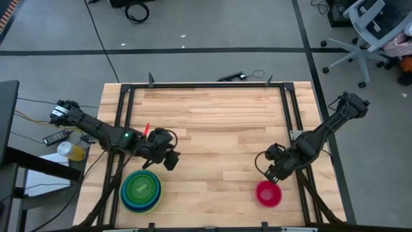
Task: Nest bowls inside each other
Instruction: Stack the red bowl on top of the light green bowl
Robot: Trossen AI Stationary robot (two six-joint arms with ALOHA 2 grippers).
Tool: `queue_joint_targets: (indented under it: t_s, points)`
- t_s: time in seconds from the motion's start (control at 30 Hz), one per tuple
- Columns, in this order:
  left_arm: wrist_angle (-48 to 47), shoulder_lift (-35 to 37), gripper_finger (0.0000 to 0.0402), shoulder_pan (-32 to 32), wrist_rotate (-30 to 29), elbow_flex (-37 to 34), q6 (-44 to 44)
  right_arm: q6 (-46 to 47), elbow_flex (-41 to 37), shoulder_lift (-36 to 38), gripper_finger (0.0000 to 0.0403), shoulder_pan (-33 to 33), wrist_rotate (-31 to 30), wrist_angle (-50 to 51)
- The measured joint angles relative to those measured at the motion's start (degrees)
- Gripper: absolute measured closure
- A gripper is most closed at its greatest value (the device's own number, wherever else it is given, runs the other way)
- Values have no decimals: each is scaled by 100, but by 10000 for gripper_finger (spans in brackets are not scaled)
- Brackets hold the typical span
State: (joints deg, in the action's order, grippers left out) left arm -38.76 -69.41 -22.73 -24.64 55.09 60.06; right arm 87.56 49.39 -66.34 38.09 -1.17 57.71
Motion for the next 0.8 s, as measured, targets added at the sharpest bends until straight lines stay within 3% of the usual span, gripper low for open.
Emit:
queue_joint_targets:
  t_s: [0.47, 0.8]
  points:
    - [55, 0, 169, 27, 179, 0, -69, 387, -829, -65, 255, 616, 489, -1127]
    - [174, 0, 169, 119, 175, -2, -76, -5, -919, -876, 257, 658, 834, -1538]
